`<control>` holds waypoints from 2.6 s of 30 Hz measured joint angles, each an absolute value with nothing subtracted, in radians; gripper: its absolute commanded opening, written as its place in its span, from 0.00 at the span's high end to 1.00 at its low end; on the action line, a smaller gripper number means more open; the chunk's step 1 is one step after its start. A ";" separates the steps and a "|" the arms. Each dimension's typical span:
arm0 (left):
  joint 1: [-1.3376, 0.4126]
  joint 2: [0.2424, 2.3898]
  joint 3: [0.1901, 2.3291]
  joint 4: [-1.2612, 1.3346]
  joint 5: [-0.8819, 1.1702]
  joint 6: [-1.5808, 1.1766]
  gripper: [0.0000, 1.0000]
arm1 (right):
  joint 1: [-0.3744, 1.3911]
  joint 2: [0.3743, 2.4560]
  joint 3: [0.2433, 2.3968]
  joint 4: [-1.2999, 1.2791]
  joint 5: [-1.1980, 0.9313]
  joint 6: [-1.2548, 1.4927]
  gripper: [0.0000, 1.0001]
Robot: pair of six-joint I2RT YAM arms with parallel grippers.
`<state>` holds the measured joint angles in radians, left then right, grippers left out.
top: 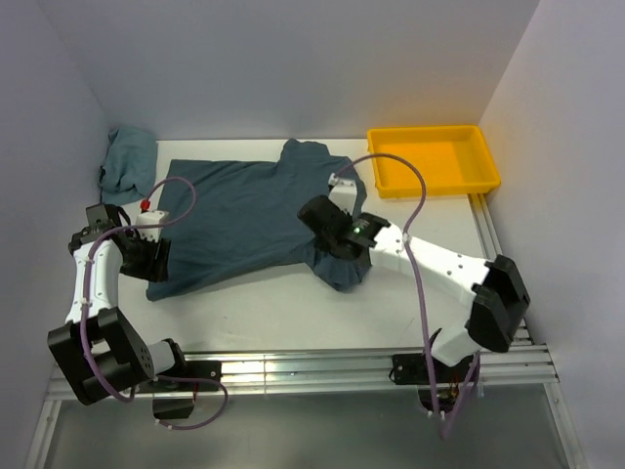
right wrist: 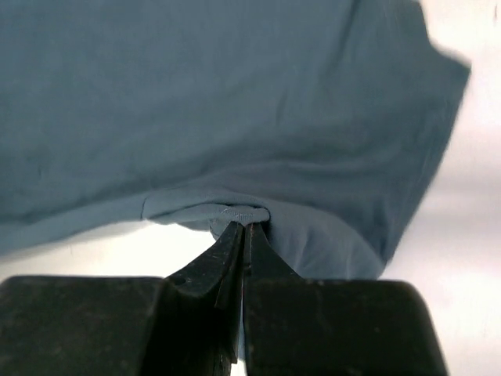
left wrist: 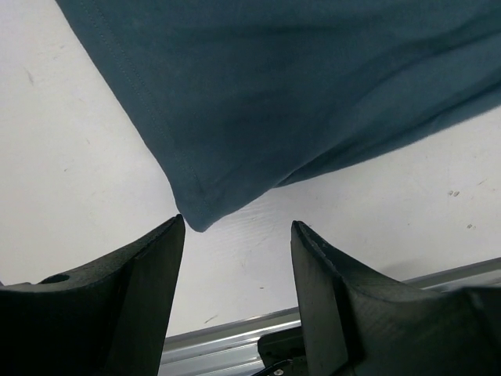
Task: Roll the t-shirts
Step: Flatten the tshirt
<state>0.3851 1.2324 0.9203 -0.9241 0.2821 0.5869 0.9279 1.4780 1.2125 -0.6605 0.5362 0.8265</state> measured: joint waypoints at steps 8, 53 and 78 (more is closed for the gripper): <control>0.385 1.309 0.921 -0.917 0.294 0.592 0.39 | 0.819 1.783 1.403 -0.557 0.360 0.641 0.80; 0.385 1.366 0.965 -0.888 0.317 0.601 0.39 | 0.947 1.901 1.334 -0.601 0.483 0.665 0.99; 0.385 1.398 0.971 -0.880 0.316 0.608 0.40 | 0.558 1.695 1.150 -0.551 0.381 0.659 0.46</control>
<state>0.3851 1.3979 0.9710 -0.8799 0.3161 0.6083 0.5583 1.6947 1.1496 -0.5510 0.3813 0.6594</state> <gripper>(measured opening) 0.604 0.434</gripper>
